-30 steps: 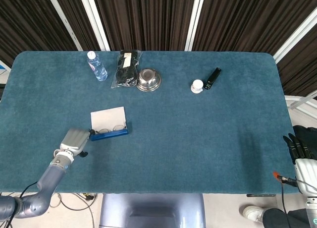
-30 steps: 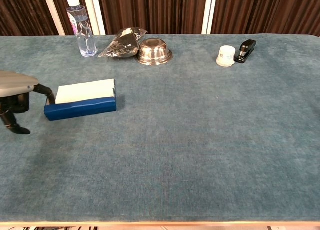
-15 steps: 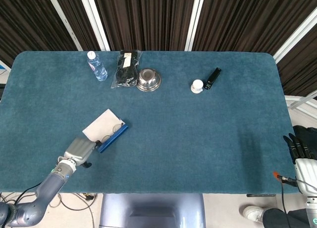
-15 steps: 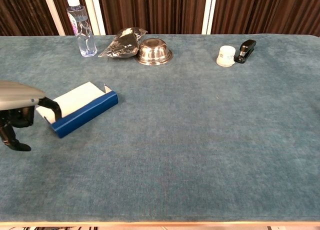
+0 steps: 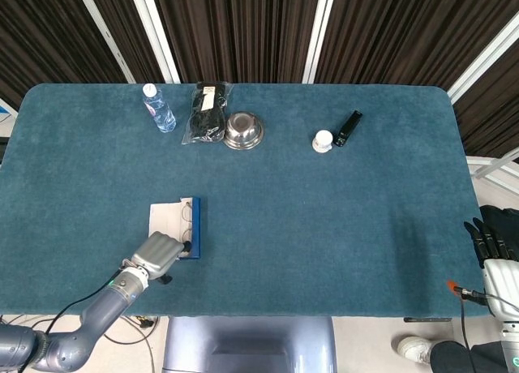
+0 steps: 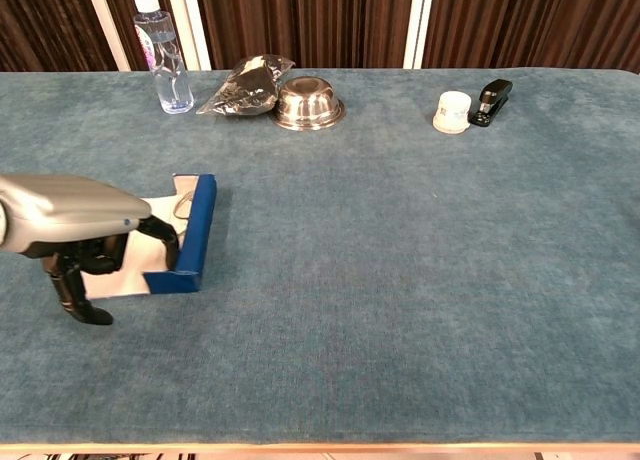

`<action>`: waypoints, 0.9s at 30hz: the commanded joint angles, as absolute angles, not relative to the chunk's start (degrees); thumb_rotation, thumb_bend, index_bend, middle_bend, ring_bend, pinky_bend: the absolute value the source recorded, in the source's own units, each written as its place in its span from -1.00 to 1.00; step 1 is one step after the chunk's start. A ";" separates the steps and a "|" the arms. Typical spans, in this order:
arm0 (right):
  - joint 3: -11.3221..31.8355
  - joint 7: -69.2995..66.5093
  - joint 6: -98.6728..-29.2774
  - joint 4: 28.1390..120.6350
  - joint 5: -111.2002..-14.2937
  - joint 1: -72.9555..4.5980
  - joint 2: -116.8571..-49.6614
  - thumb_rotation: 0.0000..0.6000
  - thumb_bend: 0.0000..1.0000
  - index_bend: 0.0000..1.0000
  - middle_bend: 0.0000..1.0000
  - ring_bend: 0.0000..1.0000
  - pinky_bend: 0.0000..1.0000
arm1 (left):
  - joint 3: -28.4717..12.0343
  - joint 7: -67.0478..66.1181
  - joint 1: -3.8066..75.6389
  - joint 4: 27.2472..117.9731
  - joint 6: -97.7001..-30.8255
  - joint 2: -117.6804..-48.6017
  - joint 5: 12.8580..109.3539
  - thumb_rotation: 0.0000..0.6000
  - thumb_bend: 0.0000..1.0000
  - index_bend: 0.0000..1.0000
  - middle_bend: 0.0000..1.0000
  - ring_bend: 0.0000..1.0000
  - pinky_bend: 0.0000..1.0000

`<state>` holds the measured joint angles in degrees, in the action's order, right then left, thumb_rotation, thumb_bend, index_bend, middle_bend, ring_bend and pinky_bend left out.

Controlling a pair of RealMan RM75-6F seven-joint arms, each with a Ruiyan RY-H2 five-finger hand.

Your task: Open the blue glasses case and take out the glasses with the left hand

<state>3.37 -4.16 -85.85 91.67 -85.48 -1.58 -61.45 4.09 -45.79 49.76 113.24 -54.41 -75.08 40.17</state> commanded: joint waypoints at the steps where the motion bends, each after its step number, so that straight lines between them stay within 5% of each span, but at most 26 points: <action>1: 3.37 -4.16 -85.84 91.67 -85.51 -1.59 -61.44 1.00 -0.69 -1.00 -1.00 -1.00 -0.57 | 3.86 -46.35 50.58 113.20 -54.88 -76.35 39.47 1.00 -0.63 -0.45 0.96 0.74 0.77; 27: 3.38 -4.41 -85.71 91.70 -85.44 -1.64 -61.40 1.00 -0.69 -1.00 -1.00 -1.00 -0.57 | -0.92 -49.42 56.96 108.62 -59.49 -84.21 31.71 1.00 -0.62 -0.54 0.96 0.74 0.77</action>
<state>3.38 -4.40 -85.72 91.70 -85.45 -1.64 -61.40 -0.49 -49.97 56.88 108.73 -59.23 -83.99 31.90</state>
